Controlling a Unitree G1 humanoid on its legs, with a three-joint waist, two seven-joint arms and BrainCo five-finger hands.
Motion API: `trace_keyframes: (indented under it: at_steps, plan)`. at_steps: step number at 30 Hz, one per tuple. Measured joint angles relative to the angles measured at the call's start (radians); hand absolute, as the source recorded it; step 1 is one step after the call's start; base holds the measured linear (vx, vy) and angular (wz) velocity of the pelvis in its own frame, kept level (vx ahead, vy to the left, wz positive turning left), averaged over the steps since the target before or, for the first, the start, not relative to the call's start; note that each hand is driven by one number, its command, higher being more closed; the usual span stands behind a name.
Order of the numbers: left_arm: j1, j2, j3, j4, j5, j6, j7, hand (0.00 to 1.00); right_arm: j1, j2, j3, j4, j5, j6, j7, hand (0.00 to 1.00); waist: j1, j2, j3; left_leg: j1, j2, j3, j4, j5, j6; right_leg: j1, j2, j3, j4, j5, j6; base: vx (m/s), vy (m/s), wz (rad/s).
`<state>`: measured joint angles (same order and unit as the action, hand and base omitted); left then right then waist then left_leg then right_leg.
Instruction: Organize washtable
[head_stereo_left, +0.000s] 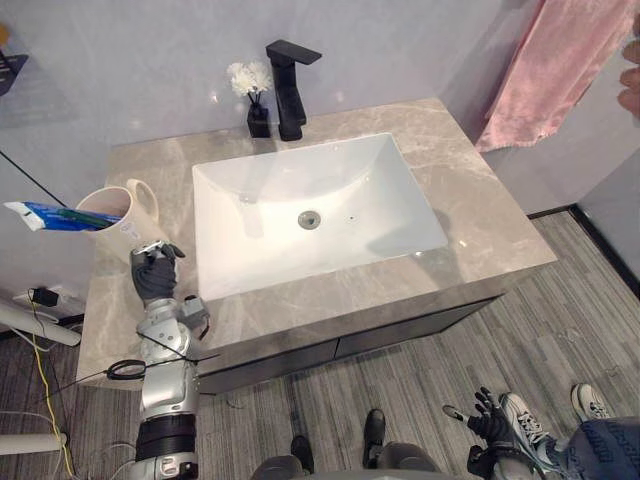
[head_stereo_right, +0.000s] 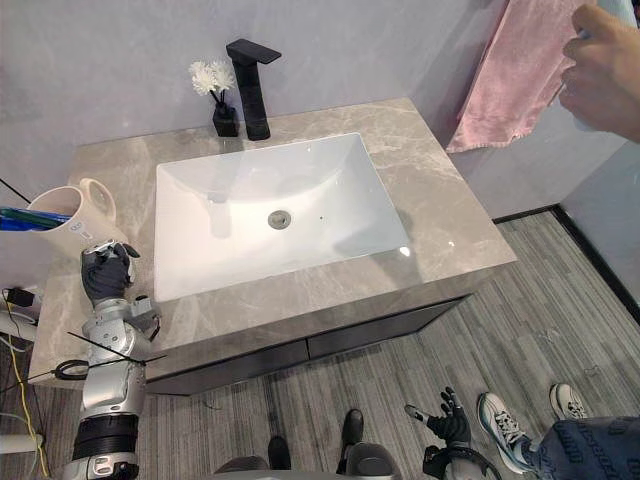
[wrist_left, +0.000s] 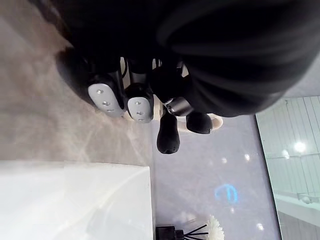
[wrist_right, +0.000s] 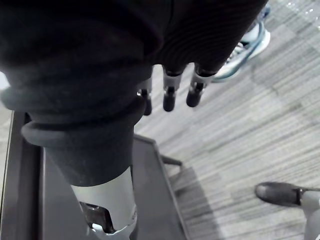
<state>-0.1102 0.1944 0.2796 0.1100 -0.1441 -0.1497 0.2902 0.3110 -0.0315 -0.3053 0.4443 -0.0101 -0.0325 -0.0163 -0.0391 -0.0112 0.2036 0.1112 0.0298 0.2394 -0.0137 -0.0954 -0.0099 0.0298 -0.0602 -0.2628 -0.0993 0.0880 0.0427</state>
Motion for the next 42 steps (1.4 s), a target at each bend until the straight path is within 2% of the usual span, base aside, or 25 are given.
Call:
trace_keyframes:
  at_steps: [9, 22, 42]
  plan:
    - [0.002, -0.019, -0.002, -0.003, 0.01, -0.013, -0.008, 1.0, 0.0, 0.0, 0.0, 0.0, 0.0, 0.0, 0.001, 0.0, 0.002, 0.0, 0.0, -0.002, -0.001, -0.013, 0.001, 0.0, 0.0, 0.003, -0.002, -0.011, 0.0, -0.001, 0.0, -0.01, 0.001, 0.03]
    - [0.096, -0.031, -0.017, -0.069, 0.034, -0.022, -0.094, 1.0, 0.004, -0.001, -0.001, 0.0, -0.01, 0.0, 0.021, 0.0, 0.002, 0.001, 0.006, -0.003, -0.004, -0.035, 0.012, 0.0, 0.0, 0.019, -0.009, -0.037, 0.0, -0.006, 0.001, -0.01, 0.002, 0.06]
    - [0.099, -0.028, 0.014, -0.06, 0.041, -0.029, -0.078, 1.0, 0.004, -0.017, -0.013, 0.0, -0.022, 0.0, 0.022, 0.0, 0.004, 0.01, 0.011, -0.002, -0.004, -0.033, 0.012, 0.0, 0.0, 0.019, -0.009, -0.037, 0.001, -0.008, 0.0, 0.0, 0.0, 0.0]
